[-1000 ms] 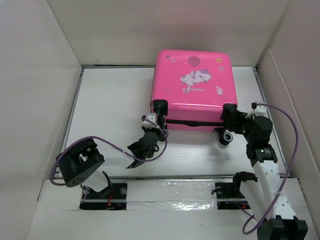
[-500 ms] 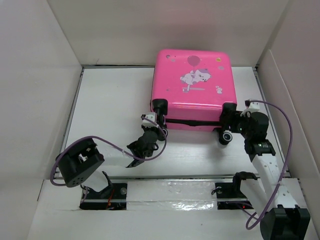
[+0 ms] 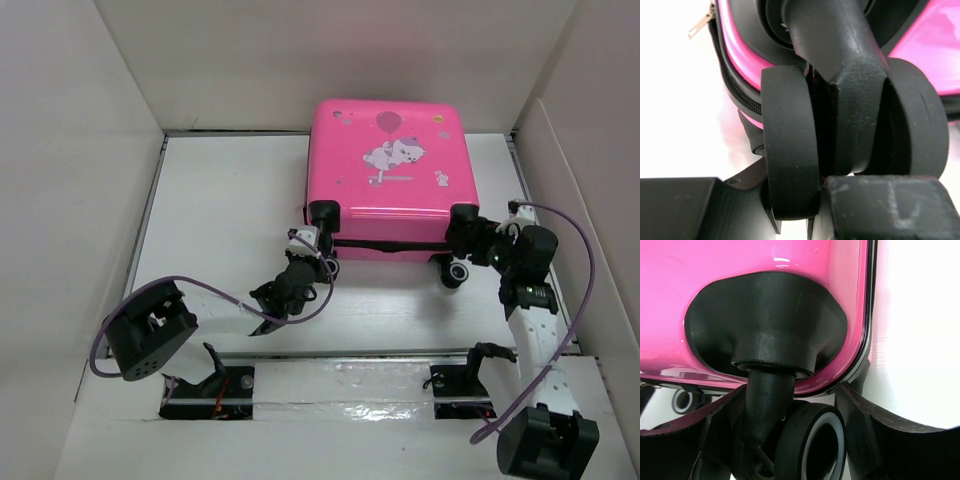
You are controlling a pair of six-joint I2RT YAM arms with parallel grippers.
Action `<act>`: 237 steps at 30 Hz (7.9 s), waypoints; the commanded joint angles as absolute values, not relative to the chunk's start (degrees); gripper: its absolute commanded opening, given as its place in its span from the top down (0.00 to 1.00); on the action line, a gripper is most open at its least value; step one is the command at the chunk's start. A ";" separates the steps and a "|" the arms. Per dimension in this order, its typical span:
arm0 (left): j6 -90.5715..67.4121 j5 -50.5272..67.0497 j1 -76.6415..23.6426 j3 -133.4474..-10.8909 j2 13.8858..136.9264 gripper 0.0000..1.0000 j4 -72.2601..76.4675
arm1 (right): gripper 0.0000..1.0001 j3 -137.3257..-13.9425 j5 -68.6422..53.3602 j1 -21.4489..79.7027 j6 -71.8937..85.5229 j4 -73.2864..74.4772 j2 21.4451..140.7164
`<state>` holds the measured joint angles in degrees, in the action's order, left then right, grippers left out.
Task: Pack the luggage
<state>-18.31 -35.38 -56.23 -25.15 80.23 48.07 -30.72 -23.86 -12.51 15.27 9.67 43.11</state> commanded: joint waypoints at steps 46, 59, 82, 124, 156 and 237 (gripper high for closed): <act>-37.09 -62.05 -52.47 -8.61 67.52 1.00 53.98 | 1.00 -35.68 -42.45 -31.65 22.85 -10.99 46.76; -45.48 -62.22 -54.67 -10.89 46.78 1.00 27.33 | 0.81 -50.28 -27.50 0.75 14.06 3.97 37.79; -40.52 -13.63 -30.22 -28.74 62.56 0.64 33.92 | 0.03 -45.17 5.80 52.56 21.18 -21.63 67.76; -40.52 -3.60 -45.09 -32.43 76.82 0.65 52.73 | 0.06 -40.08 15.30 49.50 28.65 -15.64 69.26; -38.42 -11.94 -48.86 -22.41 76.02 0.79 53.16 | 1.00 -53.17 20.30 50.36 18.28 -1.76 69.69; -32.14 -27.25 -32.26 -34.81 86.67 0.53 47.56 | 1.00 -42.45 12.48 58.00 16.88 -3.69 60.72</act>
